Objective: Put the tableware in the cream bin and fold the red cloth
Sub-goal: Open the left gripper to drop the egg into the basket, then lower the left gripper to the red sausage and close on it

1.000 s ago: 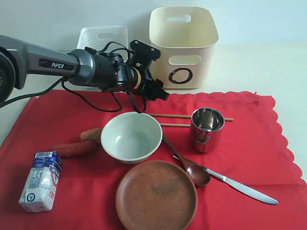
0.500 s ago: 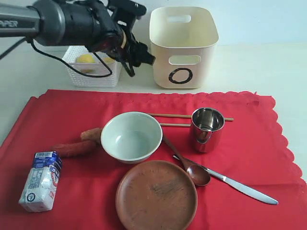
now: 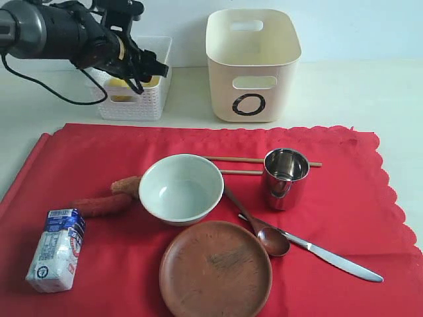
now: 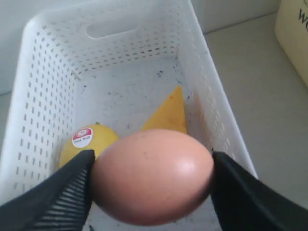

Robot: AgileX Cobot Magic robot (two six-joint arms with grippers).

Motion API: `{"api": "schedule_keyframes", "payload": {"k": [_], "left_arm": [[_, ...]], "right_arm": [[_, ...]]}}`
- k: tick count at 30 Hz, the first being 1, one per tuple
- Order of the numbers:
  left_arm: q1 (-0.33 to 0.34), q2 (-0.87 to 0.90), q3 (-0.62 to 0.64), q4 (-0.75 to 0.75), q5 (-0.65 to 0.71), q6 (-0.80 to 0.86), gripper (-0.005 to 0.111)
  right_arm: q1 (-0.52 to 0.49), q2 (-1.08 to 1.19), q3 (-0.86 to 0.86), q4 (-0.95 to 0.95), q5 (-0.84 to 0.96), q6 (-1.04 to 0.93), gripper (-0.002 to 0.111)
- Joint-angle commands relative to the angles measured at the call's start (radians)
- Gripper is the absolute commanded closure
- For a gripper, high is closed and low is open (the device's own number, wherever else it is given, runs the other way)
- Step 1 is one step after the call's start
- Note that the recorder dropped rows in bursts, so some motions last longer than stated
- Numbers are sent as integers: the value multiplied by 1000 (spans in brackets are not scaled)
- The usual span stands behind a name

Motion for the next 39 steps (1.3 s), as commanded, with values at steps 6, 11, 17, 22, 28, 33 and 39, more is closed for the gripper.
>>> {"api": "schedule_keyframes", "payload": {"k": [6, 11, 17, 22, 28, 33, 39], "left_arm": [[3, -7, -2, -10, 27, -13, 2], [-1, -109, -2, -58, 226, 34, 8], [-12, -298, -2, -425, 499, 416, 106], [-12, -379, 0, -489, 838, 504, 106], [-12, -398, 104, -622, 932, 587, 106], [-12, -396, 264, -653, 911, 599, 106], [-12, -396, 418, -653, 746, 695, 106]], "right_arm": [[2, -4, 5, 0, -6, -1, 108], [2, -4, 5, 0, -6, -1, 108], [2, -4, 5, 0, -6, -1, 108], [2, -4, 5, 0, -6, -1, 108], [2, -4, 5, 0, -6, -1, 108], [2, -4, 5, 0, -6, -1, 108], [2, -4, 5, 0, -6, -1, 108]]}}
